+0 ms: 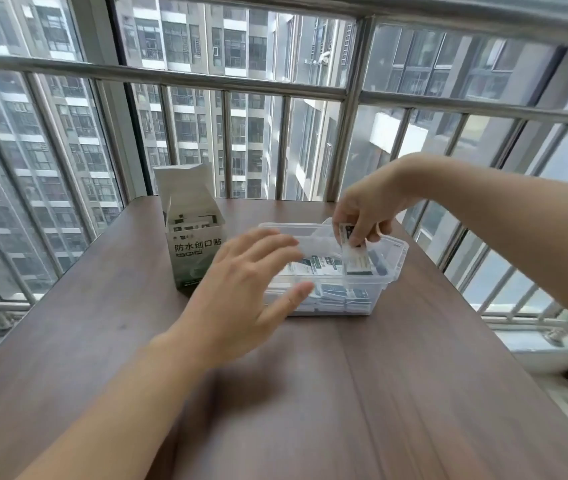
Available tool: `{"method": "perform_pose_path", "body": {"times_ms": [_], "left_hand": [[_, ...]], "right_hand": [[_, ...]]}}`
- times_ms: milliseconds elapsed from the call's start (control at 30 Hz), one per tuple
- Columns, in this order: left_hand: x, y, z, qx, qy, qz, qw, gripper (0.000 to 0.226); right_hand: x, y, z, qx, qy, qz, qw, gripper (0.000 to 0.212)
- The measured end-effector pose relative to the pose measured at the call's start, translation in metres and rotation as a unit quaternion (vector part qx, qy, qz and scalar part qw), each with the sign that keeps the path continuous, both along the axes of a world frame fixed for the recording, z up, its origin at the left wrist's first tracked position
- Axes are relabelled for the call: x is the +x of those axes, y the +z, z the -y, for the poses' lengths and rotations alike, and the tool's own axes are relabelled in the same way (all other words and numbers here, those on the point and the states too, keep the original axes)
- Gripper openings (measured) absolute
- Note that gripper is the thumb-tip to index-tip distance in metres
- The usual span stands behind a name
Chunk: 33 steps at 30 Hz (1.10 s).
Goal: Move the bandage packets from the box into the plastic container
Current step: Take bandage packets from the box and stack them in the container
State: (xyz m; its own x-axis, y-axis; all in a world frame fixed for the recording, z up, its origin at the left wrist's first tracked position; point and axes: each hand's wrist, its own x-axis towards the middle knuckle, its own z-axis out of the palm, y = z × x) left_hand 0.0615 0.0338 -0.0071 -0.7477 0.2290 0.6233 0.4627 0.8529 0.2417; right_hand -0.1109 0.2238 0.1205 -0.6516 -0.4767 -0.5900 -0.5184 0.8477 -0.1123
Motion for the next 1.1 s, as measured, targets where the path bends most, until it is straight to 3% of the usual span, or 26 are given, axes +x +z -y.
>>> {"method": "perform_pose_path", "body": {"times_ms": [133, 267, 467, 733, 900, 1100], "left_hand": [[0.001, -0.006, -0.012, -0.096, 0.001, 0.063, 0.993, 0.066], [0.001, -0.006, -0.019, -0.124, 0.021, 0.09, 0.988, 0.068], [0.001, -0.005, -0.025, -0.103, 0.047, 0.086, 0.99, 0.064], [-0.002, -0.006, -0.03, -0.097, 0.07, 0.075, 0.99, 0.062], [-0.002, -0.005, -0.029, -0.107, 0.071, 0.076, 0.989, 0.061], [-0.002, -0.005, -0.03, -0.107, 0.069, 0.074, 0.989, 0.06]], "right_hand": [[-0.006, -0.018, 0.009, 0.064, 0.031, -0.054, 0.996, 0.007], [0.0, -0.026, 0.01, 0.082, 0.069, -0.117, 0.987, 0.005], [0.021, -0.037, 0.007, 0.122, 0.109, -0.2, 0.966, 0.048], [0.027, -0.041, 0.015, 0.143, 0.12, -0.191, 0.964, 0.058], [0.025, -0.046, 0.025, 0.131, 0.126, -0.205, 0.962, 0.052], [0.025, -0.052, 0.03, 0.121, 0.149, -0.208, 0.959, 0.03]]}}
